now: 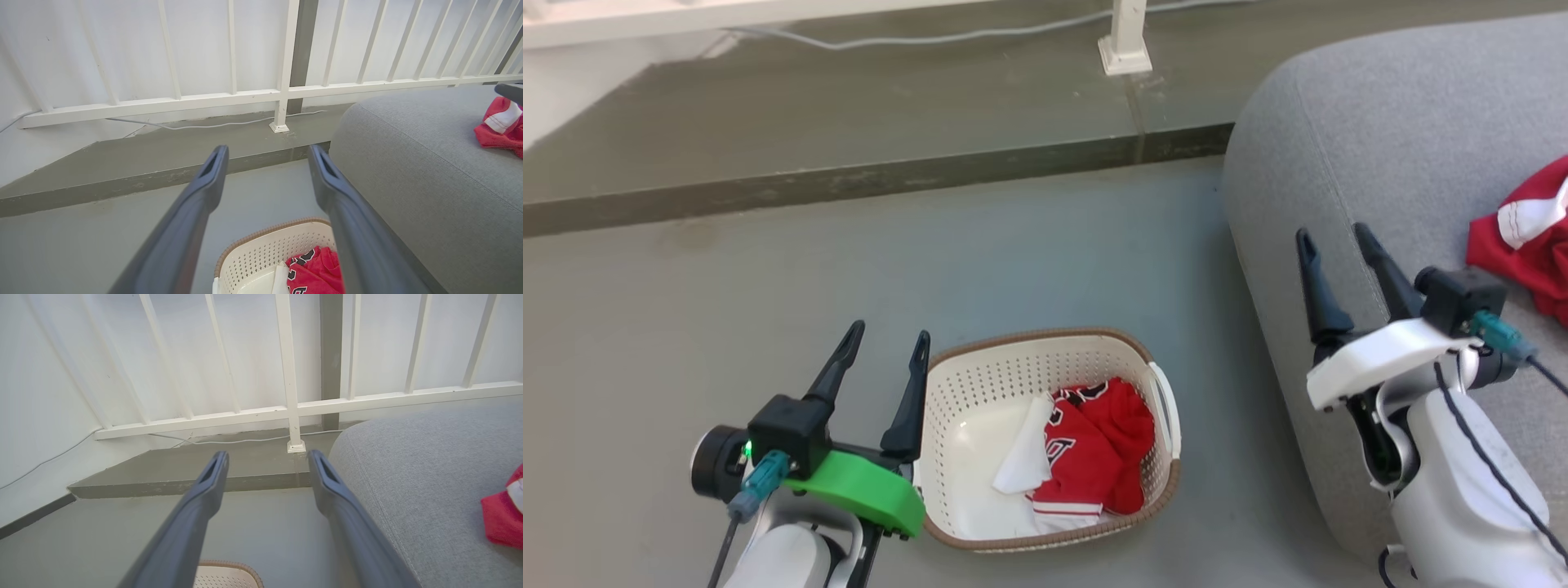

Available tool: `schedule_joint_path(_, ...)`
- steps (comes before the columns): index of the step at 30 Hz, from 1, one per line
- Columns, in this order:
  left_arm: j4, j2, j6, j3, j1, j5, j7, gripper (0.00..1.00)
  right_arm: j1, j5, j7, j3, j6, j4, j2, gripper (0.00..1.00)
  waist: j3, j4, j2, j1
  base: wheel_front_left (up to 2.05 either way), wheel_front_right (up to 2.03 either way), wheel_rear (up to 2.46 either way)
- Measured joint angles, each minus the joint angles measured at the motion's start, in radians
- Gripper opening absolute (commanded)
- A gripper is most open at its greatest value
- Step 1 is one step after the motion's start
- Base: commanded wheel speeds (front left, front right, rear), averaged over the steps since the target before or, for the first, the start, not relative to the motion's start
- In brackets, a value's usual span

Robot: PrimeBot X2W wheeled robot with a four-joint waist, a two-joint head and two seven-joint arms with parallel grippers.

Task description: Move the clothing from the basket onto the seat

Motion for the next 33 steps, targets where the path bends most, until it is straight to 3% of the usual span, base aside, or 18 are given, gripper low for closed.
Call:
schedule_joint_path(13,0.003,-0.002,0.015,0.06,0.089,-0.023,-0.008,1.0,0.11,-0.053,0.0,0.036,-0.02,-0.09,0.001,1.0,-0.071,0.028,0.0,-0.0001,0.0,0.0,0.0)
schedule_joint_path(19,0.003,-0.005,0.015,0.064,0.114,-0.023,-0.009,1.0,0.175,-0.053,0.0,0.031,-0.045,-0.128,0.004,1.0,-0.095,0.03,0.0,0.0,0.0,0.0,0.0)
schedule_joint_path(33,-0.007,-0.008,0.025,0.102,0.157,-0.022,-0.009,1.0,0.233,-0.055,0.015,0.046,-0.062,-0.219,0.006,1.0,-0.106,0.03,0.0,0.0,0.0,0.0,0.0)
